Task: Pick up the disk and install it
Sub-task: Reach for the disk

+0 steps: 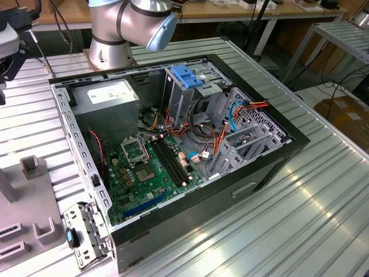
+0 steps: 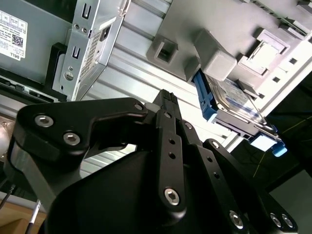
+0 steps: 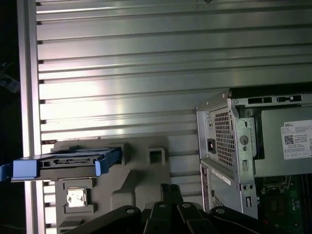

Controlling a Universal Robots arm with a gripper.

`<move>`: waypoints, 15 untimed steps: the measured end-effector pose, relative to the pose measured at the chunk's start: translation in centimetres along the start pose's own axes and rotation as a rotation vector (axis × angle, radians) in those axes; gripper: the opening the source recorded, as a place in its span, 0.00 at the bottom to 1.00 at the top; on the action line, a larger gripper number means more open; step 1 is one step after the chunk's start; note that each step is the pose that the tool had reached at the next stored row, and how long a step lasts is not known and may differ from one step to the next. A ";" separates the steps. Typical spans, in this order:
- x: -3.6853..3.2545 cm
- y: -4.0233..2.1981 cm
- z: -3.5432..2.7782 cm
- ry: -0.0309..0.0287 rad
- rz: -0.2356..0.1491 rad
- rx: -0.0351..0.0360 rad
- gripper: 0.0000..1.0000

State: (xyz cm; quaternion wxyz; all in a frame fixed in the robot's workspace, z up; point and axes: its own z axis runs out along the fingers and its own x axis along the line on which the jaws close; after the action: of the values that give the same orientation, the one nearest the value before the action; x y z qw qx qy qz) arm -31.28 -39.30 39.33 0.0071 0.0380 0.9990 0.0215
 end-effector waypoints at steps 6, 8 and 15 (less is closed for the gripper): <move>0.65 -0.05 -0.02 0.0001 0.000 0.0001 0.11; 0.82 -0.06 -0.01 0.0001 0.000 0.0000 0.11; 1.54 -0.12 -0.03 0.0001 0.000 0.0001 0.11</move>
State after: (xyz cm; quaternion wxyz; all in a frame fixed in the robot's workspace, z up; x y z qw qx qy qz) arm -32.82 -39.30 39.33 0.0071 0.0380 0.9990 0.0215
